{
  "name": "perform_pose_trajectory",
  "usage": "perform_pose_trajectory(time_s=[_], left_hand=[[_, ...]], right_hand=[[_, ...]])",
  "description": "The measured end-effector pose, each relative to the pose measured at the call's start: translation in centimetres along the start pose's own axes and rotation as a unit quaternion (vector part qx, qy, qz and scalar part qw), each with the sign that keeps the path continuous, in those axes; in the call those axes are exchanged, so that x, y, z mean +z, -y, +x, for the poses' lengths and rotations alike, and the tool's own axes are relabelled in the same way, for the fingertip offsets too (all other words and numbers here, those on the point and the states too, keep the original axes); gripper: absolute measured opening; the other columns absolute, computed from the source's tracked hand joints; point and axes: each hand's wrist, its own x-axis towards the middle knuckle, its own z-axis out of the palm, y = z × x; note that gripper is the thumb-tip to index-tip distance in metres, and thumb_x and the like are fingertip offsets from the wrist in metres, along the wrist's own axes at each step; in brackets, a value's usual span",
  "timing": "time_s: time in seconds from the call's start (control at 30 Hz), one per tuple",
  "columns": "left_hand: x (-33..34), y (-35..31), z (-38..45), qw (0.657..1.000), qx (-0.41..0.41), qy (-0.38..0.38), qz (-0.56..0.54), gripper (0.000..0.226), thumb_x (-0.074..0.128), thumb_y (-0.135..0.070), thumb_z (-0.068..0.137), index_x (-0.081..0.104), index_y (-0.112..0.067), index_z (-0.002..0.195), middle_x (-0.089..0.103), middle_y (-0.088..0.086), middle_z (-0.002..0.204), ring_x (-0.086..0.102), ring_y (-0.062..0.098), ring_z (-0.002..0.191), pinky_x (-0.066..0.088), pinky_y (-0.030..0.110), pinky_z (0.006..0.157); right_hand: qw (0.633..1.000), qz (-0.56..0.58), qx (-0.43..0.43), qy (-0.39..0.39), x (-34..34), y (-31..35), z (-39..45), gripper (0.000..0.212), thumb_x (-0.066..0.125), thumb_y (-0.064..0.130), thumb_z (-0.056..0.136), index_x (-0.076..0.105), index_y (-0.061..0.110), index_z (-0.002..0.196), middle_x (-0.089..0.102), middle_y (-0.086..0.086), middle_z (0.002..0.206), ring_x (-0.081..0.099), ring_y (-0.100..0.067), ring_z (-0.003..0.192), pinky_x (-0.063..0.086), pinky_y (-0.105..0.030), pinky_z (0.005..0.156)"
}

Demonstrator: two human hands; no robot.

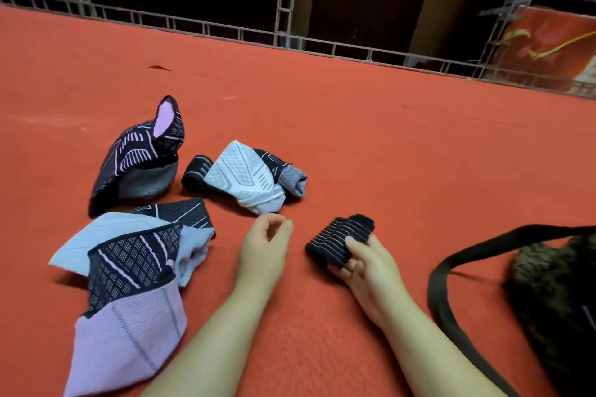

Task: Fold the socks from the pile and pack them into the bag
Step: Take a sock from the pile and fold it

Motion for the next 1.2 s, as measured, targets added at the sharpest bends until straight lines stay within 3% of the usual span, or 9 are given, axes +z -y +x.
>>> perform_pose_trajectory(time_s=[0.13, 0.27, 0.37, 0.57, 0.67, 0.8, 0.97, 1.13, 1.2], left_hand=[[1.6, -0.2, -1.4, 0.978, -0.061, 0.196, 0.043, 0.055, 0.064, -0.051, 0.078, 0.052, -0.022, 0.122, 0.062, -0.011, 0.101, 0.06, 0.01, 0.097, 0.044, 0.026, 0.093], [1.7, -1.1, -2.6, 0.962, -0.102, 0.254, -0.018, 0.024, 0.063, -0.02, 0.088, 0.058, -0.016, 0.111, 0.063, -0.009, 0.076, 0.06, 0.006, 0.063, 0.045, 0.018, 0.051], [1.3, -1.6, -2.9, 0.963, -0.092, 0.236, -0.093, 0.011, 0.059, -0.003, 0.088, 0.062, -0.011, 0.094, 0.062, -0.006, 0.065, 0.054, 0.002, 0.048, 0.039, 0.016, 0.043], [1.2, -2.1, -3.1, 0.971, 0.049, 0.203, -0.114, 0.005, 0.063, -0.016, 0.073, 0.059, -0.016, 0.076, 0.058, -0.012, 0.061, 0.051, 0.001, 0.058, 0.043, 0.014, 0.056], [1.3, -2.5, -3.6, 0.962, 0.044, 0.236, -0.131, 0.004, 0.062, -0.018, 0.072, 0.061, -0.022, 0.074, 0.06, -0.011, 0.063, 0.052, 0.002, 0.058, 0.043, 0.015, 0.055], [1.5, -2.8, -4.3, 0.942, -0.059, 0.271, -0.19, 0.035, 0.066, -0.012, 0.08, 0.052, -0.027, 0.109, 0.065, -0.001, 0.071, 0.06, 0.008, 0.057, 0.048, 0.021, 0.05], [1.6, -1.9, -5.7, 0.925, -0.008, 0.379, 0.042, 0.104, 0.079, -0.023, 0.069, 0.009, -0.036, 0.145, 0.069, -0.017, 0.071, 0.063, -0.002, 0.07, 0.047, 0.019, 0.073], [1.7, -1.9, -6.8, 0.866, 0.099, 0.42, 0.254, 0.122, 0.08, -0.044, 0.062, -0.019, -0.061, 0.132, 0.048, -0.004, 0.139, 0.046, 0.009, 0.125, 0.034, 0.024, 0.106], [2.1, -1.9, -7.2, 0.832, 0.157, 0.411, 0.338, 0.122, 0.078, -0.051, 0.063, -0.021, -0.056, 0.134, 0.045, 0.002, 0.139, 0.037, 0.017, 0.129, 0.024, 0.022, 0.107]], right_hand=[[0.994, 0.086, 0.013, 0.07, -3.2, 0.8, -4.1, 0.036, 0.06, 0.001, 0.068, 0.057, 0.006, 0.104, 0.071, -0.011, 0.084, 0.069, -0.022, 0.07, 0.056, -0.034, 0.06], [0.99, 0.043, 0.009, 0.132, -3.8, 0.9, -4.5, 0.054, 0.053, 0.003, 0.061, 0.056, 0.001, 0.115, 0.069, -0.018, 0.104, 0.068, -0.029, 0.089, 0.056, -0.036, 0.064], [0.992, 0.026, -0.025, 0.124, -3.9, 0.6, -4.2, 0.056, 0.057, 0.008, 0.063, 0.053, 0.003, 0.119, 0.065, -0.018, 0.112, 0.065, -0.029, 0.097, 0.056, -0.037, 0.069], [0.893, -0.361, -0.269, -0.005, -4.9, 1.9, -3.7, 0.049, 0.053, 0.054, 0.068, 0.046, 0.043, 0.116, 0.046, 0.019, 0.129, 0.04, 0.007, 0.123, 0.029, -0.011, 0.104], [0.883, -0.394, -0.246, 0.06, -4.3, 2.7, -4.7, 0.009, 0.057, 0.046, 0.071, 0.061, 0.04, 0.077, 0.062, 0.024, 0.087, 0.054, 0.007, 0.091, 0.039, -0.01, 0.081], [0.95, -0.258, -0.173, 0.04, -4.6, 2.3, -4.6, 0.02, 0.061, 0.03, 0.077, 0.052, 0.017, 0.065, 0.047, 0.002, 0.061, 0.042, -0.009, 0.059, 0.032, -0.025, 0.053], [0.962, -0.258, -0.037, -0.087, -6.4, 1.8, -3.8, 0.035, 0.067, 0.02, 0.084, 0.05, 0.02, 0.115, 0.063, -0.008, 0.083, 0.061, -0.019, 0.069, 0.049, -0.033, 0.065], [0.909, -0.393, -0.047, -0.128, -6.9, 1.4, -4.0, 0.054, 0.068, 0.031, 0.081, 0.04, 0.022, 0.126, 0.061, 0.001, 0.073, 0.062, -0.018, 0.07, 0.046, -0.032, 0.065], [0.895, -0.427, -0.05, -0.122, -6.6, 1.6, -4.1, 0.048, 0.067, 0.03, 0.083, 0.039, 0.022, 0.121, 0.059, 0.002, 0.074, 0.061, -0.016, 0.07, 0.046, -0.032, 0.066]])
